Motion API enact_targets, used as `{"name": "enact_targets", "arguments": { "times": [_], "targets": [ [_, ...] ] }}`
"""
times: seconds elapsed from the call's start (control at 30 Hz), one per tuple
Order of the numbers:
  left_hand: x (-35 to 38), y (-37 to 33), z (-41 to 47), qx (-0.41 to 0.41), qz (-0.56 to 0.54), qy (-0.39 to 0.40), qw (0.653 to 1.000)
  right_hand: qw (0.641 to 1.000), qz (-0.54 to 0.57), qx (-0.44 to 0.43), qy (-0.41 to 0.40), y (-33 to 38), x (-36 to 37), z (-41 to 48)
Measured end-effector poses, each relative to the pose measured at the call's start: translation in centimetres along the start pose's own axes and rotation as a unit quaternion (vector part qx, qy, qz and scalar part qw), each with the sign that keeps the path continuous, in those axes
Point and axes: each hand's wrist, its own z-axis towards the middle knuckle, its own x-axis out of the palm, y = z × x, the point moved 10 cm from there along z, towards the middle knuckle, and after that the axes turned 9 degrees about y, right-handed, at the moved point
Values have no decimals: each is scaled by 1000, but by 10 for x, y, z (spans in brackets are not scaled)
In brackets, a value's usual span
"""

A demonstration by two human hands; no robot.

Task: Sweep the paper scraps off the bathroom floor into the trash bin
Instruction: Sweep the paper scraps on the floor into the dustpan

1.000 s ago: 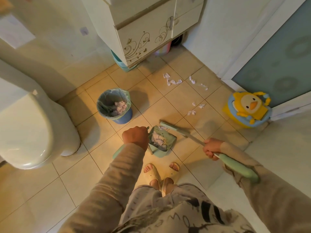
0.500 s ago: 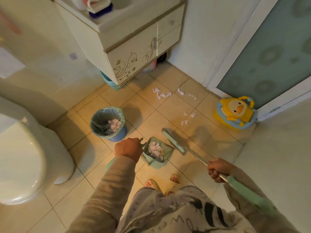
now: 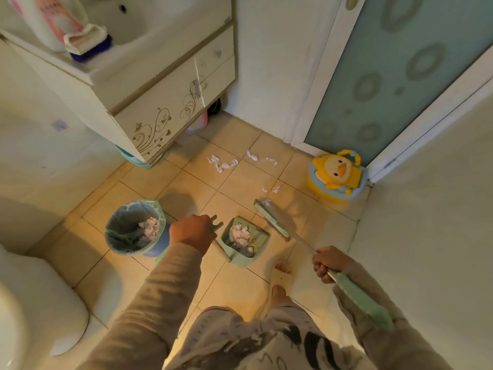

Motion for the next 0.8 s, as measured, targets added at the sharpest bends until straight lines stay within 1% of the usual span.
{"name": "enact_targets", "arguments": {
  "times": [0.27, 0.4, 0.57, 0.7, 0.8],
  "targets": [
    [-23, -38, 40, -21, -21, 16, 999, 999, -42, 8, -7, 62, -61, 16],
    [-34, -58, 59, -34, -25, 18, 999, 993, -114, -3, -18, 96, -90, 25],
    [-43, -78, 77, -47, -8, 34, 998, 976, -216, -4, -29, 138, -114, 43],
    [-50, -81, 91, -45, 1, 45, 998, 962, -273, 12, -25, 161, -116, 61],
    [-54, -79, 98, -39, 14, 55, 998, 949, -313, 31, -15, 166, -104, 73]
  ]
}}
